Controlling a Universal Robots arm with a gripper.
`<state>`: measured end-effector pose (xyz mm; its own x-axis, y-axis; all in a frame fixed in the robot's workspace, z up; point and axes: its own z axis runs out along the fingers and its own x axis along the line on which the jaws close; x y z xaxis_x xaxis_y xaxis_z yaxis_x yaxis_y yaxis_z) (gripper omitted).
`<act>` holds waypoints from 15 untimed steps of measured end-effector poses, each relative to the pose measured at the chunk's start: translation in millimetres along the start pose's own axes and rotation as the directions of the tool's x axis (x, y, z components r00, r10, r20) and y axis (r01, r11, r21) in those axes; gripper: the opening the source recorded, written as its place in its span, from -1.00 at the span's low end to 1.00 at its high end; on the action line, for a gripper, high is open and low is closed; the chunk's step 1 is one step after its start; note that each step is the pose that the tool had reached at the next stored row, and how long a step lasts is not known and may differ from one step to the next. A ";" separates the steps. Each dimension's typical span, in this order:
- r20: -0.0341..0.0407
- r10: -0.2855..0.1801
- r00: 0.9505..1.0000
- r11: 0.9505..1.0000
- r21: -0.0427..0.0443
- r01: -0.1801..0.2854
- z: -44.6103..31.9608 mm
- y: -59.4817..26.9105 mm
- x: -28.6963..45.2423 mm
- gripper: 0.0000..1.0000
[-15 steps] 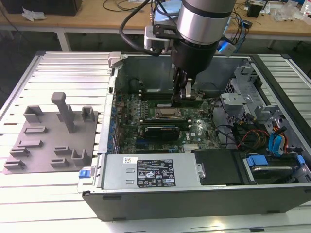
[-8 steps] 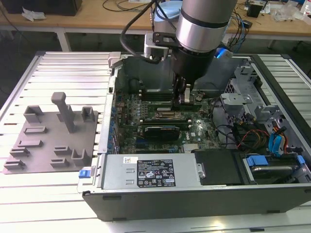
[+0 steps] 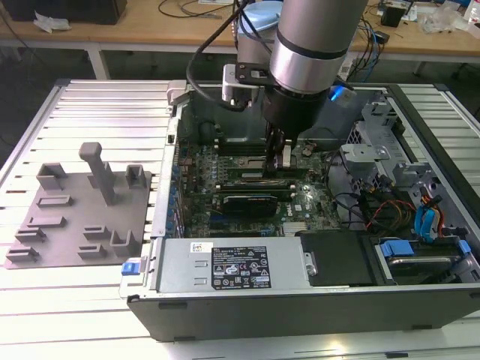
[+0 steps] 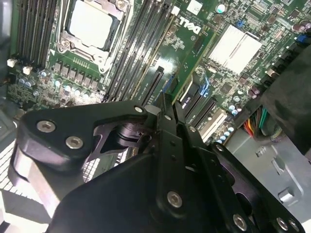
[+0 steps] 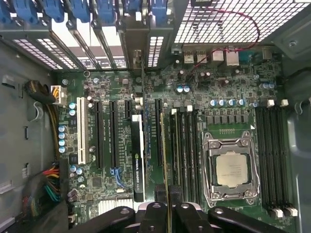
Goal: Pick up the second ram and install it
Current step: 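Insert the second ram into the second slot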
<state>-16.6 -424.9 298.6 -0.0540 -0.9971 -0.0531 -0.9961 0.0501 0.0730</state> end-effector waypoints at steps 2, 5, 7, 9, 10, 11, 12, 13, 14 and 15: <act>0.000 0.000 1.000 1.000 0.000 0.000 2.5 -0.2 0.1 -0.78; 0.000 0.000 1.000 1.000 0.000 0.000 8.1 -0.6 0.4 -0.78; 0.000 0.000 1.000 1.000 0.000 0.000 10.5 -0.8 0.6 -0.78; 0.000 0.000 1.000 1.000 0.000 0.000 12.6 -0.9 0.7 -0.78; 0.000 0.000 1.000 1.000 0.000 0.000 14.1 -1.1 0.7 -0.78; 0.000 0.000 1.000 1.000 0.000 0.000 15.5 -1.1 0.8 -0.78; 0.000 0.000 1.000 1.000 0.000 0.000 17.2 -1.3 0.9 -0.78; 0.000 0.000 1.000 1.000 0.000 0.000 19.0 -1.4 0.9 -0.78; 0.000 0.000 1.000 1.000 0.000 0.000 21.0 -1.5 0.8 -0.78; 0.000 0.000 1.000 1.000 0.000 0.000 22.0 -1.6 0.7 -0.78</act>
<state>-16.6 -424.4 276.5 -0.0540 -0.9971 -0.0531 -0.9961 0.0501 0.0731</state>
